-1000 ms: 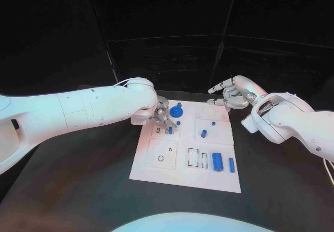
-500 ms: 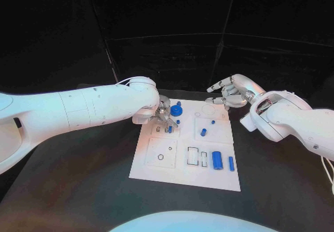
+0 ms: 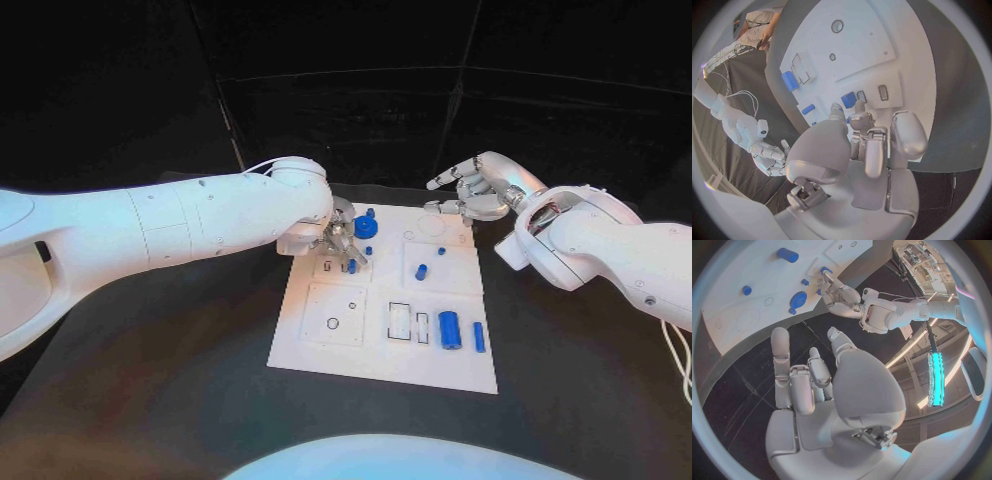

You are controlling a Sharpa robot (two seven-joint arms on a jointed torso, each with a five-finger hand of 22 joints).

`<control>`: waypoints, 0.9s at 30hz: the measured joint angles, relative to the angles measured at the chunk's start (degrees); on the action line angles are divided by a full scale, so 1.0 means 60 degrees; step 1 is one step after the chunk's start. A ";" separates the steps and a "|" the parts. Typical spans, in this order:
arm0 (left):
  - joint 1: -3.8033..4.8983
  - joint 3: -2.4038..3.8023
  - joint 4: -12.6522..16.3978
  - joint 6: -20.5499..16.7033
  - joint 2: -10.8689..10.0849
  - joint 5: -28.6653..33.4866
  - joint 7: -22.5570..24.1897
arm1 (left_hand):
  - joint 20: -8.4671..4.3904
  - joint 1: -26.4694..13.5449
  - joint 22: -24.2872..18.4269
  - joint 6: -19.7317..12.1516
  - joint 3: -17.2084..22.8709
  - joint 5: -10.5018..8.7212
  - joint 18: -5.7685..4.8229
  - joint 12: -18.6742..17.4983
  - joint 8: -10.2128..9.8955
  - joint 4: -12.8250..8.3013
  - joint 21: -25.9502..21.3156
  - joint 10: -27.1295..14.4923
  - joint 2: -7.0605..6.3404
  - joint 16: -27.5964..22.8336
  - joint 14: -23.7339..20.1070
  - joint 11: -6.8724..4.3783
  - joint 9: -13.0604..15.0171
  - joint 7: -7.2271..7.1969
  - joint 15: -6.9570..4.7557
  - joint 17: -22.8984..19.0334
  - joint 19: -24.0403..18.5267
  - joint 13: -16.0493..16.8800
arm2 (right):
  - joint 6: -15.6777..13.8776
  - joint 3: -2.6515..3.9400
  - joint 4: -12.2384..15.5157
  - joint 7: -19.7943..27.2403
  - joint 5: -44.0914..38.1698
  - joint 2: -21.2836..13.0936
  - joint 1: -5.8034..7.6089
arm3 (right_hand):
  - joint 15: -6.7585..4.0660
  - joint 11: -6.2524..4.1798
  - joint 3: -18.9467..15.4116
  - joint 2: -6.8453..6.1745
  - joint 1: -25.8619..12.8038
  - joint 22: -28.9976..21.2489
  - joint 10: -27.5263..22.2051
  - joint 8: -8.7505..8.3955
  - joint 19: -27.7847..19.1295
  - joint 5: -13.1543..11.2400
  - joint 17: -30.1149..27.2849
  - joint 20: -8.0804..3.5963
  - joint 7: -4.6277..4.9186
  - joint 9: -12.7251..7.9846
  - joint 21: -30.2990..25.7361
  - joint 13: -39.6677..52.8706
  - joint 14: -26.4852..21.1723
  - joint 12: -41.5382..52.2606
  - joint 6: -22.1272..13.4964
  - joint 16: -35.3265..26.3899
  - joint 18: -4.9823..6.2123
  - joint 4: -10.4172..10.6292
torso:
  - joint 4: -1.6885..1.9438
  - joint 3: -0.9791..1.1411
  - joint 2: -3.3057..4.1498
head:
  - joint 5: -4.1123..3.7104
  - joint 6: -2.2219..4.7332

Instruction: Assemble the parts on the task board

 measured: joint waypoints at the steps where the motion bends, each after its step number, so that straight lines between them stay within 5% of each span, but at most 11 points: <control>1: -0.0003 -0.0003 -0.0004 0.0012 0.0008 0.0004 -0.0001 | 0.0000 0.0000 0.0000 0.0000 0.0000 0.0000 0.0000 0.0000 0.0000 0.0000 0.0000 0.0000 0.0000 0.0000 0.0000 0.0000 0.0000 0.0000 0.0000 0.0000 0.0000 0.0000 | 0.0004 0.0000 -0.0008 -0.0002 0.0000 0.0006 0.0000 | 0.0000 0.0000 0.0000 0.0011 0.0011 0.0000 0.0000 0.0000 0.0000 0.0000 0.0000 0.0000 0.0000 0.0000 0.0000 0.0000 0.0000 0.0000 0.0000 0.0000 0.0000 0.0000 | 0.0002 0.0000 0.0000 | -0.0002 -0.0011; 15: -0.0012 -0.0022 0.0004 0.0123 0.0061 0.0097 -0.0005 | 0.0001 0.0172 -0.0001 -0.0040 0.0124 0.0000 0.0001 0.0000 0.0066 -0.0177 0.0000 -0.0001 0.0080 0.0000 0.0000 0.0000 0.0099 0.0027 0.0000 0.0000 -0.0001 -0.0022 | 0.0039 0.0000 -0.0094 -0.0007 0.0000 0.0075 -0.0001 | -0.0035 0.0000 0.0000 0.0009 0.0009 -0.0013 0.0000 -0.0001 0.0000 0.0056 0.0006 0.0001 0.0000 -0.0008 -0.0038 0.0001 0.0035 0.0000 0.0000 0.0000 0.0000 0.0000 | 0.0011 0.0000 0.0000 | -0.0005 -0.0065; 27: -0.0013 -0.0025 -0.0002 0.0153 0.0078 0.0197 -0.0009 | 0.0002 0.1031 0.0032 -0.0237 0.0882 -0.0001 0.0000 0.0000 0.0158 -0.0936 -0.0001 -0.0001 0.0666 0.0000 -0.0035 0.0001 0.0283 -0.0035 -0.0035 -0.0001 -0.0002 -0.0037 | 0.0057 0.0000 -0.0160 -0.0009 0.0002 0.0123 -0.0002 | -0.0034 0.0000 0.0000 0.0048 0.0048 -0.0021 0.0000 0.0038 0.0000 0.0168 0.0005 0.0000 0.0000 -0.0007 -0.0037 0.0001 0.0034 0.0000 0.0000 -0.0049 -0.0001 0.0000 | 0.0008 -0.0001 0.0000 | -0.0023 -0.0095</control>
